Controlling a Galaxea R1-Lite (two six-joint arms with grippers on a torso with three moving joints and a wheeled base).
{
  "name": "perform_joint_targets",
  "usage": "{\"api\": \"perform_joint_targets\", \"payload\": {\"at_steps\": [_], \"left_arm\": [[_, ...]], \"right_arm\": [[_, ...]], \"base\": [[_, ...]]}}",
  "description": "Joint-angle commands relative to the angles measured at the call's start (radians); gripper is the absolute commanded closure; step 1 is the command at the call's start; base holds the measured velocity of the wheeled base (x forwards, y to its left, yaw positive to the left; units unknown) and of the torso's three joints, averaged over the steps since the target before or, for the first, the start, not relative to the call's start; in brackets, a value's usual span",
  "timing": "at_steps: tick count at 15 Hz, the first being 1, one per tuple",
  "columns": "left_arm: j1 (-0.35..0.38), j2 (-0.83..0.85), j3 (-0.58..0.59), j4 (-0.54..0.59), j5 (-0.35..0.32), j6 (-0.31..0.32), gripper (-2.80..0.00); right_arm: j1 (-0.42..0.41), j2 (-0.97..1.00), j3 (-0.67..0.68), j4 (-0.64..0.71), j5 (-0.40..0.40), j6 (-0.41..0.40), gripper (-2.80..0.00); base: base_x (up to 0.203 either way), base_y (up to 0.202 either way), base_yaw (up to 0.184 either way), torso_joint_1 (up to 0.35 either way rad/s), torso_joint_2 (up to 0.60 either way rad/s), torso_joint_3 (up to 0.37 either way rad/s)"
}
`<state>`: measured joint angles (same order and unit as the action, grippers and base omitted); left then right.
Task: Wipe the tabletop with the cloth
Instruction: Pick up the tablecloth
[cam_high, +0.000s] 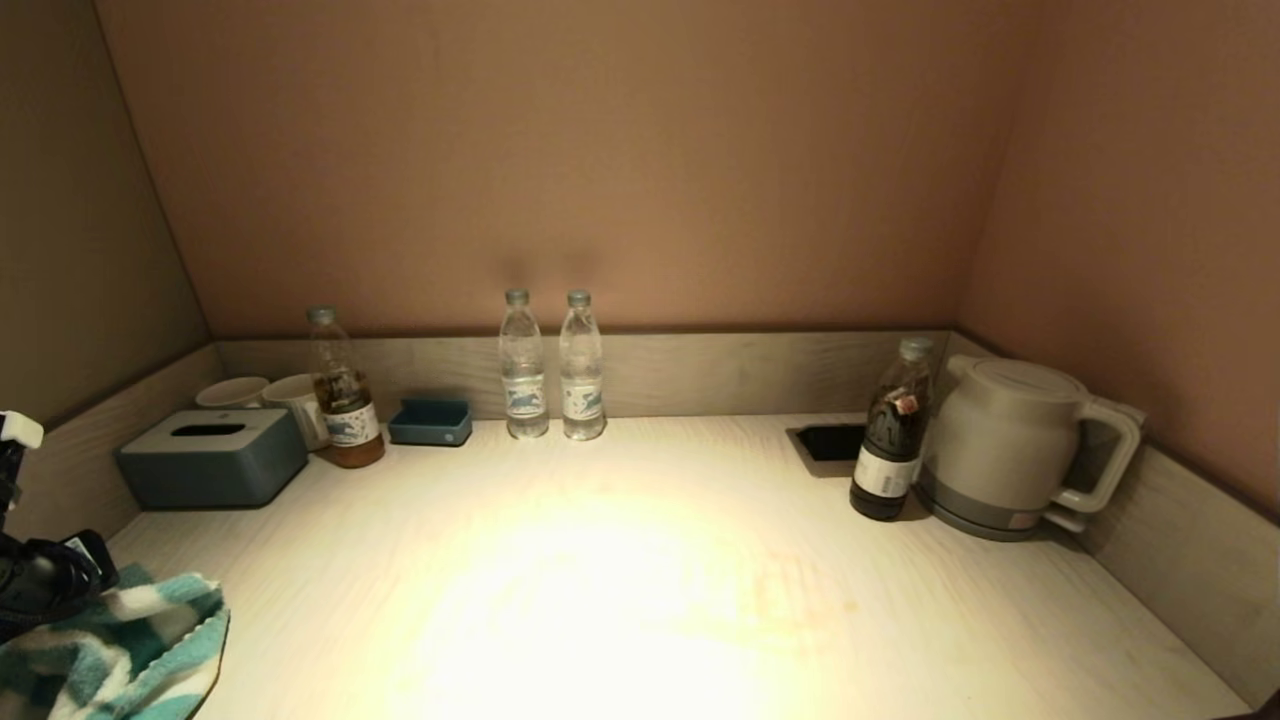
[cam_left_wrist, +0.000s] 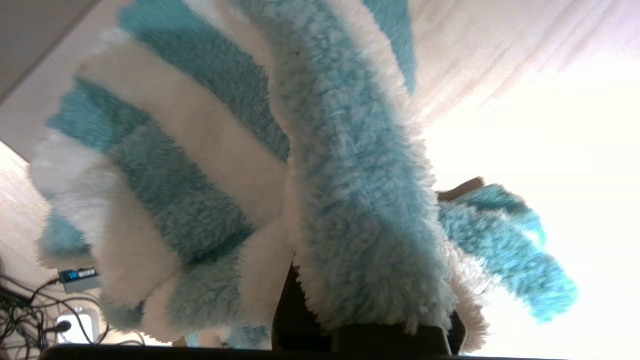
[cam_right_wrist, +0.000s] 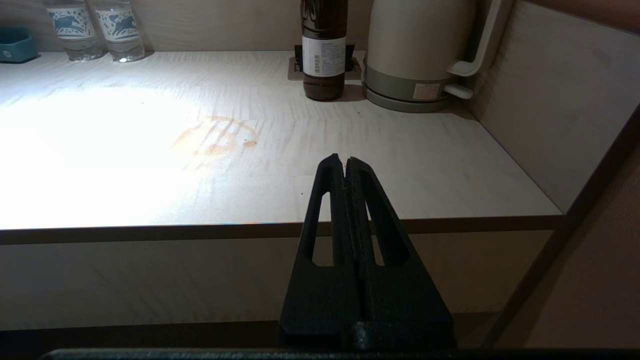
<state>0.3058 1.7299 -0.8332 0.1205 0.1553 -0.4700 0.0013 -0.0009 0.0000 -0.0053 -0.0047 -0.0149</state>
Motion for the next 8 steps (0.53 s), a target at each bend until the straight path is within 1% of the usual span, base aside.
{"api": "perform_joint_targets", "payload": {"at_steps": [1, 3, 4, 6, 8], "left_arm": [[-0.008, -0.078, -0.01, 0.005, 0.002, -0.002, 0.0], [-0.03, -0.187, -0.049, 0.016, 0.002, 0.002, 0.0], [-0.045, -0.215, -0.085, 0.029, 0.001, 0.004, 0.0], [-0.062, -0.233, -0.109, 0.056, -0.008, 0.004, 0.0], [-0.113, -0.284, -0.225, 0.112, -0.036, -0.002, 0.0]], "right_arm": [[0.0, 0.001, 0.0, -0.001, 0.0, 0.0, 0.0], [0.0, 0.001, 0.0, -0.001, 0.0, 0.0, 0.0], [0.0, 0.001, 0.0, -0.001, 0.0, 0.0, 0.0], [0.0, 0.001, 0.0, -0.001, -0.001, 0.0, 0.0], [0.0, 0.001, 0.0, -0.001, 0.0, 0.0, 0.0]], "base": [[0.0, 0.0, 0.0, 0.0, 0.0, 0.0], [0.0, 0.0, 0.0, 0.0, 0.0, 0.0], [0.0, 0.0, 0.0, 0.0, 0.0, 0.0], [0.0, 0.0, 0.0, 0.0, 0.0, 0.0], [0.0, 0.0, 0.0, 0.0, 0.0, 0.0]]}}
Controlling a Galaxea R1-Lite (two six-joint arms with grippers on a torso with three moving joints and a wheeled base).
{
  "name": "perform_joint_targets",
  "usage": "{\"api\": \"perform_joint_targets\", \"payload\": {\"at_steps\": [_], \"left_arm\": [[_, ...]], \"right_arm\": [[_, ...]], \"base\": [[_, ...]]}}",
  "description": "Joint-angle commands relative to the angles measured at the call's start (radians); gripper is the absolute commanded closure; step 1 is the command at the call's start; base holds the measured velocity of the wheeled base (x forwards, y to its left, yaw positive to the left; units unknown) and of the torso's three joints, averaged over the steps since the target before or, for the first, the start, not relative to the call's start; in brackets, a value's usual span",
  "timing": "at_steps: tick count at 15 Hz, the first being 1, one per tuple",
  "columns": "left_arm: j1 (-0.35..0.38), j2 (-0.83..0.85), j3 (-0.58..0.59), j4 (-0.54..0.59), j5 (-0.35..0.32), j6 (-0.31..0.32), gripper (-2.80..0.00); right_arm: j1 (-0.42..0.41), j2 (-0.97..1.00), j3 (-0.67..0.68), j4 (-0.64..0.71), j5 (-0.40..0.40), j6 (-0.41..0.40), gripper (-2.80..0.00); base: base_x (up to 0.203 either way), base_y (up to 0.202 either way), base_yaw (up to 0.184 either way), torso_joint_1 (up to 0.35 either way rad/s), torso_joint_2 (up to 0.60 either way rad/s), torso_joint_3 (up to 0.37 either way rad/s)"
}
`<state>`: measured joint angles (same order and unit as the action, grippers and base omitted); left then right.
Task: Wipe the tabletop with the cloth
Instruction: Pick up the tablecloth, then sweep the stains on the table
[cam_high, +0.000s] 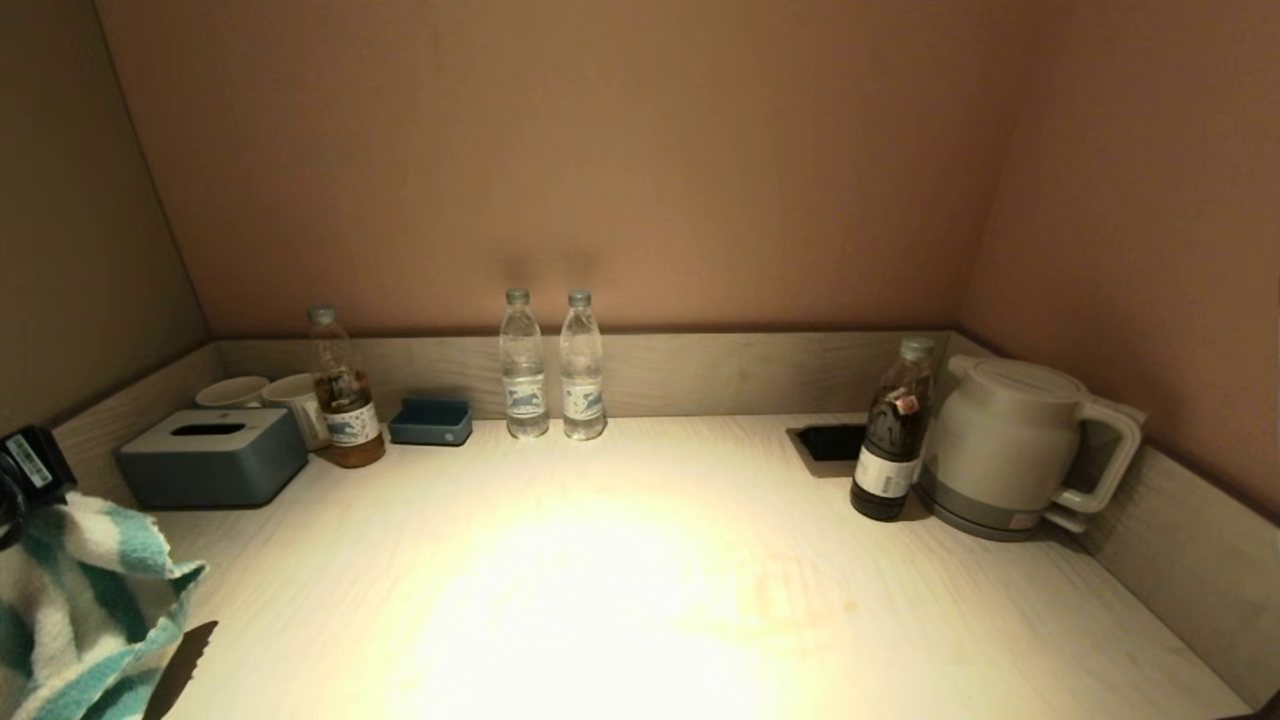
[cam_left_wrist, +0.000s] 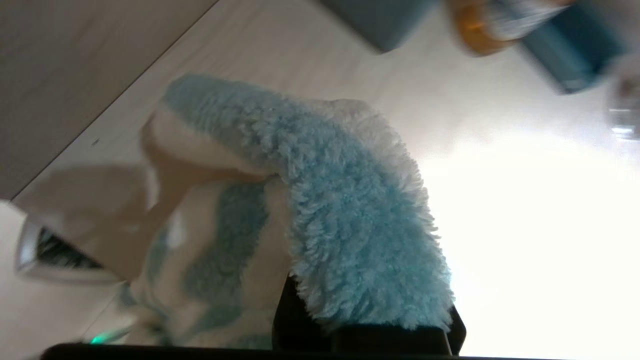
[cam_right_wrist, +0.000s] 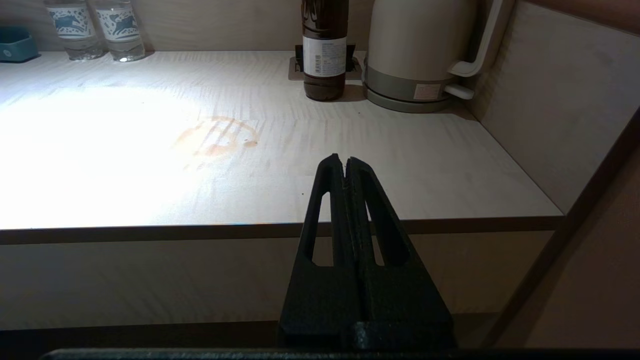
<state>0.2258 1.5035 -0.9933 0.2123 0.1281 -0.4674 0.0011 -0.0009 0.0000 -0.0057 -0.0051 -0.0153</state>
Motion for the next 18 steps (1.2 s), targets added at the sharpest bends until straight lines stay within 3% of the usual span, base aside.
{"api": "perform_joint_targets", "payload": {"at_steps": [1, 6, 10, 14, 17, 18], "left_arm": [[-0.072, -0.079, -0.098, 0.036, -0.018, -0.011, 0.0], [-0.134, -0.103, -0.122, 0.03, -0.028, -0.036, 0.0], [-0.221, -0.103, -0.122, -0.077, -0.045, -0.048, 0.0], [-0.262, -0.087, -0.119, -0.146, -0.082, -0.039, 0.0], [-0.282, -0.078, -0.156, -0.168, -0.3, -0.015, 0.0], [-0.293, -0.068, -0.164, -0.169, -0.311, -0.006, 0.0]], "right_arm": [[0.0, 0.001, 0.0, 0.0, 0.001, 0.0, 0.0], [0.0, 0.001, 0.0, 0.0, 0.001, 0.0, 0.0], [0.0, 0.001, 0.0, 0.0, 0.001, 0.0, 0.0], [0.0, 0.001, 0.0, 0.0, 0.0, 0.0, 0.0], [0.0, 0.001, 0.0, 0.0, -0.001, 0.0, 0.0], [0.0, 0.001, 0.0, 0.0, 0.001, 0.0, 0.0]], "base": [[0.0, 0.0, 0.0, 0.0, 0.0, 0.0], [0.0, 0.0, 0.0, 0.0, 0.0, 0.0], [0.0, 0.0, 0.0, 0.0, 0.0, 0.0], [0.0, 0.0, 0.0, 0.0, 0.0, 0.0], [0.0, 0.0, 0.0, 0.0, 0.0, 0.0], [0.0, 0.0, 0.0, 0.0, 0.0, 0.0]]}}
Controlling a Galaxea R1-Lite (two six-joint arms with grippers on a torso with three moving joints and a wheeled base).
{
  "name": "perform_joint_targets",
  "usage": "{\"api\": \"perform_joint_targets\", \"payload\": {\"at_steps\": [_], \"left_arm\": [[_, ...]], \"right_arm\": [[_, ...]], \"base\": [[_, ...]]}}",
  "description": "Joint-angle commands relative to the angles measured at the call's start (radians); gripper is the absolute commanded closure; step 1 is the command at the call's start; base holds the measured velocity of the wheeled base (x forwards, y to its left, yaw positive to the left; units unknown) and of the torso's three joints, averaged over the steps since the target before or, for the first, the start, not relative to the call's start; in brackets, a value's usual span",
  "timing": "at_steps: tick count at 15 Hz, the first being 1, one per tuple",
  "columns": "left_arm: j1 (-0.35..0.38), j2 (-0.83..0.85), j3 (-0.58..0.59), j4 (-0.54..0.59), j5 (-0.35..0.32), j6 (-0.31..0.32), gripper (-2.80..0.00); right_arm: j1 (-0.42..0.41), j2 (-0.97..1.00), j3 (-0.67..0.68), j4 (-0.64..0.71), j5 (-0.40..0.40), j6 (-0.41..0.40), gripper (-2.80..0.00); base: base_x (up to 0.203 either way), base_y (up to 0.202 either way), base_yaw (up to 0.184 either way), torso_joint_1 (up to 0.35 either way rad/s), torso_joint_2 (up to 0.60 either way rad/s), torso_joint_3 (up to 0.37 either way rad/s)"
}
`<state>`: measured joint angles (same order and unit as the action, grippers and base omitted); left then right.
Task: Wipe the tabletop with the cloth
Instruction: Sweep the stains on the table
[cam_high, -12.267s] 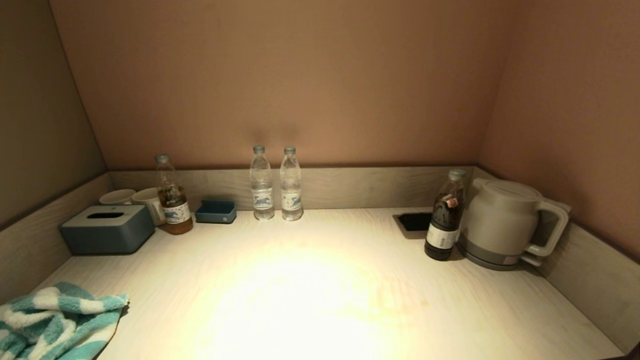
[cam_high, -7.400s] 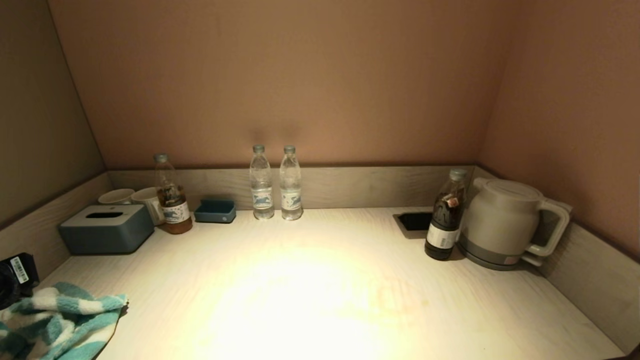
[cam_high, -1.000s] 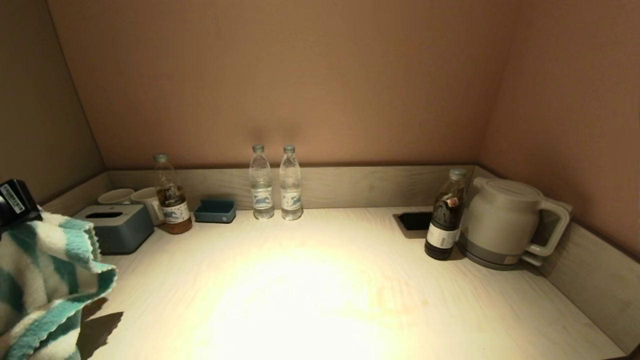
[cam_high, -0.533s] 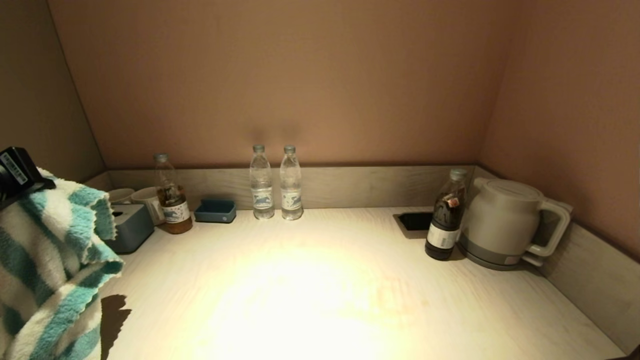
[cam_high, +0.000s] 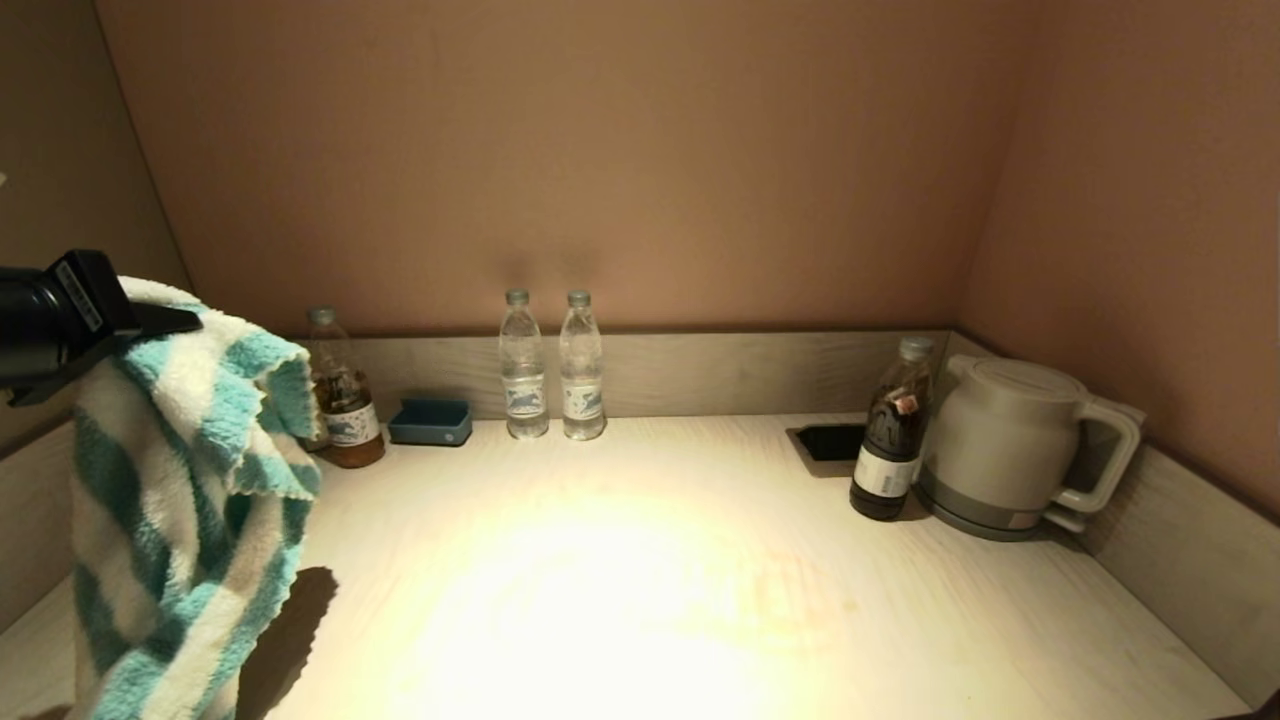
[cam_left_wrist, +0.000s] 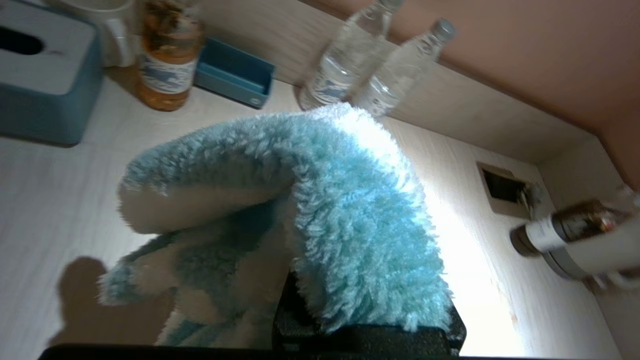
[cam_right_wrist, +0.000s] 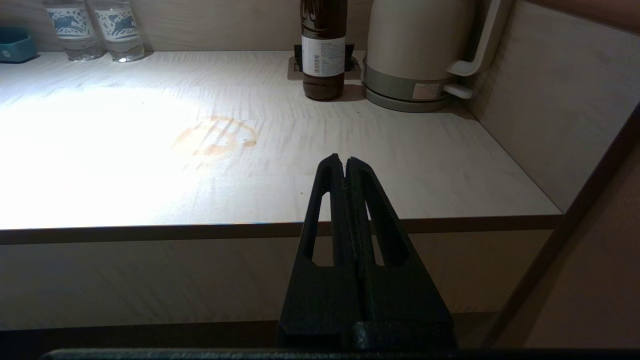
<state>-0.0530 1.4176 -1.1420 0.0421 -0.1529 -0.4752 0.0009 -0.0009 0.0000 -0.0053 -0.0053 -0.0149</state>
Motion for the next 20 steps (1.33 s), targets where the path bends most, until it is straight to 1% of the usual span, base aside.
{"api": "perform_joint_targets", "payload": {"at_steps": [1, 3, 4, 6, 8, 10, 12, 13, 14, 15, 16, 17, 18, 20], "left_arm": [[-0.039, 0.041, -0.025, 0.0, -0.034, 0.025, 0.0], [-0.061, 0.067, -0.029, -0.001, -0.037, 0.058, 0.0], [-0.066, 0.073, -0.03, -0.001, -0.037, 0.065, 0.0], [-0.069, 0.139, -0.042, -0.01, -0.034, 0.07, 0.0], [-0.07, 0.192, -0.042, -0.074, -0.031, 0.071, 0.0], [-0.07, 0.285, -0.03, -0.19, -0.029, 0.068, 0.0], [-0.07, 0.364, -0.037, -0.238, -0.005, 0.065, 0.0], [-0.071, 0.38, -0.044, -0.249, 0.015, 0.063, 0.0], [-0.074, 0.388, -0.058, -0.255, 0.044, 0.042, 0.0], [-0.078, 0.391, -0.088, -0.276, 0.118, -0.025, 0.0], [-0.08, 0.387, -0.111, -0.299, 0.165, -0.074, 0.0], [-0.081, 0.365, -0.129, -0.301, 0.218, -0.104, 0.0], [-0.083, 0.337, -0.141, -0.301, 0.25, -0.122, 0.0], [-0.086, 0.277, -0.145, -0.298, 0.291, -0.136, 0.0]], "right_arm": [[0.001, 0.001, 0.0, -0.001, -0.001, 0.0, 0.0], [0.001, 0.001, 0.0, -0.001, 0.001, 0.0, 0.0], [0.001, 0.001, 0.0, -0.001, 0.0, 0.0, 0.0], [0.001, 0.001, 0.0, -0.001, -0.001, 0.0, 0.0], [0.001, 0.001, 0.0, -0.001, -0.001, 0.0, 0.0], [0.001, 0.001, 0.0, -0.001, 0.001, 0.0, 0.0], [0.001, 0.001, 0.0, -0.001, -0.001, 0.0, 0.0], [0.001, 0.001, 0.0, -0.001, -0.001, 0.0, 0.0], [0.001, 0.001, 0.0, -0.001, -0.001, 0.0, 0.0], [0.001, 0.001, 0.0, -0.001, 0.0, 0.0, 0.0], [0.001, 0.001, 0.0, -0.001, -0.001, 0.0, 0.0], [0.001, 0.001, 0.0, -0.001, 0.0, 0.0, 0.0], [0.001, 0.001, 0.0, -0.002, -0.001, 0.0, 0.0], [0.001, 0.001, 0.0, -0.001, 0.0, 0.0, 0.0]], "base": [[0.0, 0.0, 0.0, 0.0, 0.0, 0.0], [0.0, 0.0, 0.0, 0.0, 0.0, 0.0], [0.0, 0.0, 0.0, 0.0, 0.0, 0.0], [0.0, 0.0, 0.0, 0.0, 0.0, 0.0], [0.0, 0.0, 0.0, 0.0, 0.0, 0.0], [0.0, 0.0, 0.0, 0.0, 0.0, 0.0], [0.0, 0.0, 0.0, 0.0, 0.0, 0.0], [0.0, 0.0, 0.0, 0.0, 0.0, 0.0], [0.0, 0.0, 0.0, 0.0, 0.0, 0.0], [0.0, 0.0, 0.0, 0.0, 0.0, 0.0], [0.0, 0.0, 0.0, 0.0, 0.0, 0.0], [0.0, 0.0, 0.0, 0.0, 0.0, 0.0], [0.0, 0.0, 0.0, 0.0, 0.0, 0.0], [0.0, 0.0, 0.0, 0.0, 0.0, 0.0]]}}
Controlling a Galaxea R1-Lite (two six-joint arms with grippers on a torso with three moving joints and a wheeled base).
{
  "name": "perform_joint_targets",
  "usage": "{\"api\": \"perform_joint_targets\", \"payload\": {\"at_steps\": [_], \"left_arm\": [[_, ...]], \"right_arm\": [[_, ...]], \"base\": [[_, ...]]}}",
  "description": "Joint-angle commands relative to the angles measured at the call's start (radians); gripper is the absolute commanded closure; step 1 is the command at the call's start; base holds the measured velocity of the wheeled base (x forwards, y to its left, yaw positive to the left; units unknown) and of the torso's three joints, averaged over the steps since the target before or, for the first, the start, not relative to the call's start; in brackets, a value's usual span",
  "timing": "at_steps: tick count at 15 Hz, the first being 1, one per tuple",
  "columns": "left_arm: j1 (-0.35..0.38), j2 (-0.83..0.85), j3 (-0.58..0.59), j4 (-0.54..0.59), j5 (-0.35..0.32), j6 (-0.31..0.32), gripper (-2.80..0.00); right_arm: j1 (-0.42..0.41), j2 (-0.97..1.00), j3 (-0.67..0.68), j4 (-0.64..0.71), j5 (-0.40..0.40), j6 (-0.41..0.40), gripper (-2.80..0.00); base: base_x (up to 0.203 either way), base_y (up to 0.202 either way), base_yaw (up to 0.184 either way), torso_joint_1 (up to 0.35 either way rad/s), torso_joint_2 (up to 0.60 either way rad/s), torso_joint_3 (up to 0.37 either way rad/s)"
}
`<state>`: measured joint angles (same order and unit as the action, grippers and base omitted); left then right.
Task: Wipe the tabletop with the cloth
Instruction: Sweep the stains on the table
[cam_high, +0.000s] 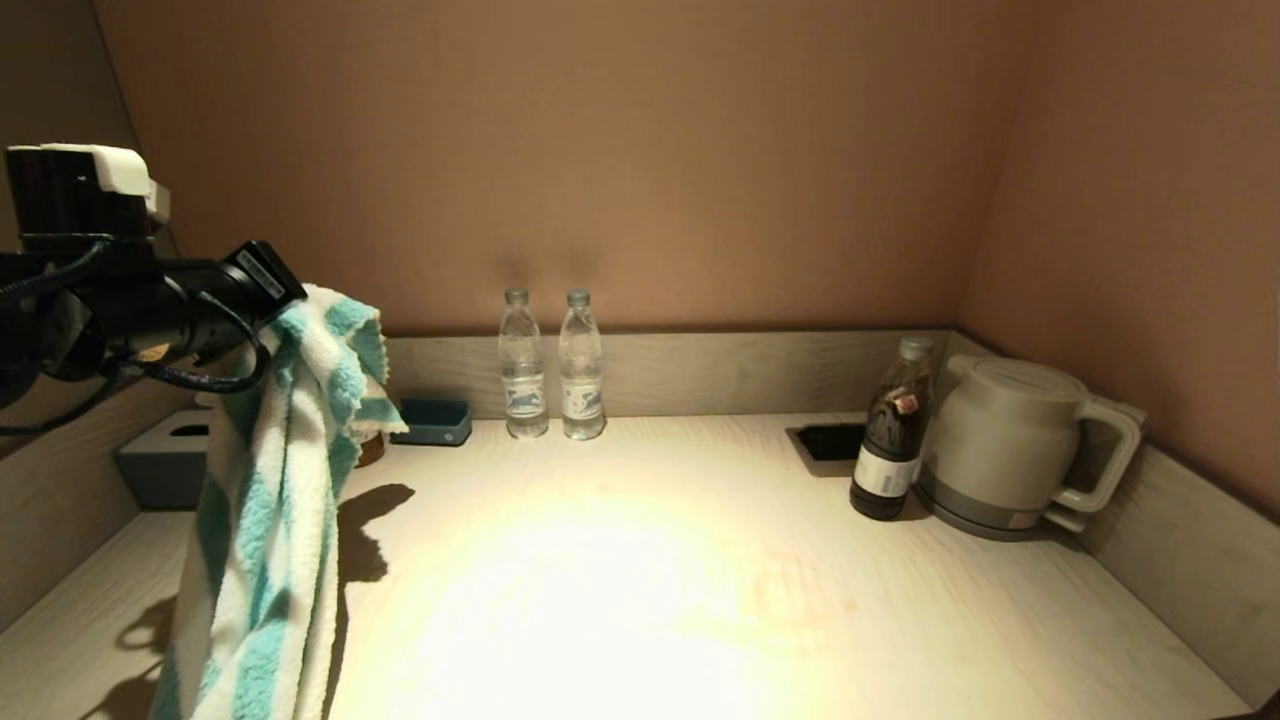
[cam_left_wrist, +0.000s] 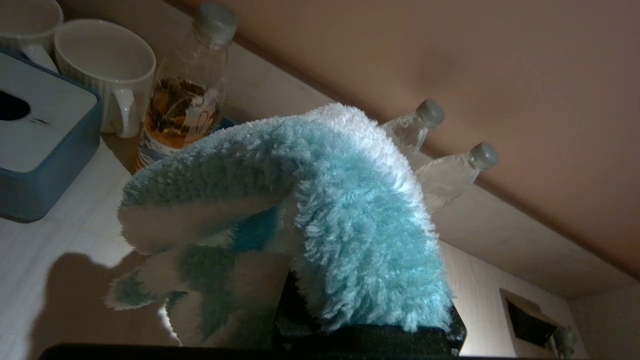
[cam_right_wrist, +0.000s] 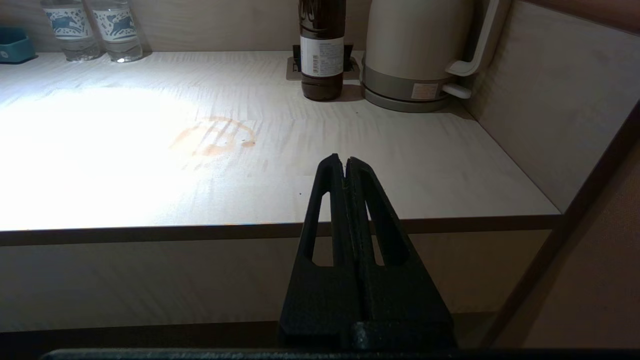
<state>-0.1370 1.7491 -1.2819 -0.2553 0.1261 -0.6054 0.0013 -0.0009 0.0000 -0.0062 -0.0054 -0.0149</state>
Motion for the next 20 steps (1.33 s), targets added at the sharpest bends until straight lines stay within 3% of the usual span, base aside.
{"api": "perform_joint_targets", "payload": {"at_steps": [1, 4, 6, 9, 13, 17, 20], "left_arm": [[-0.003, -0.093, -0.006, 0.001, 0.025, -0.008, 0.0], [-0.004, -0.142, -0.045, 0.003, 0.032, 0.001, 0.0], [-0.004, -0.152, -0.141, 0.009, 0.032, 0.055, 0.0], [-0.004, -0.155, -0.15, 0.009, 0.031, 0.069, 0.0], [-0.012, -0.174, -0.302, -0.002, 0.02, 0.163, 0.0], [-0.089, -0.23, -0.33, 0.0, 0.019, 0.209, 0.0], [-0.105, -0.238, -0.321, -0.001, 0.019, 0.222, 0.0]], "right_arm": [[0.0, 0.001, 0.0, 0.0, 0.001, 0.0, 0.0], [0.0, 0.001, 0.0, 0.0, -0.001, 0.0, 0.0], [0.0, 0.001, 0.0, 0.0, -0.001, 0.0, 0.0], [0.0, 0.001, 0.0, 0.0, 0.0, 0.0, 0.0], [0.0, 0.001, 0.0, 0.0, 0.001, 0.0, 0.0], [0.0, 0.001, 0.0, 0.0, -0.001, 0.0, 0.0], [0.0, 0.001, 0.0, 0.0, 0.001, 0.0, 0.0]], "base": [[0.0, 0.0, 0.0, 0.0, 0.0, 0.0], [0.0, 0.0, 0.0, 0.0, 0.0, 0.0], [0.0, 0.0, 0.0, 0.0, 0.0, 0.0], [0.0, 0.0, 0.0, 0.0, 0.0, 0.0], [0.0, 0.0, 0.0, 0.0, 0.0, 0.0], [0.0, 0.0, 0.0, 0.0, 0.0, 0.0], [0.0, 0.0, 0.0, 0.0, 0.0, 0.0]]}}
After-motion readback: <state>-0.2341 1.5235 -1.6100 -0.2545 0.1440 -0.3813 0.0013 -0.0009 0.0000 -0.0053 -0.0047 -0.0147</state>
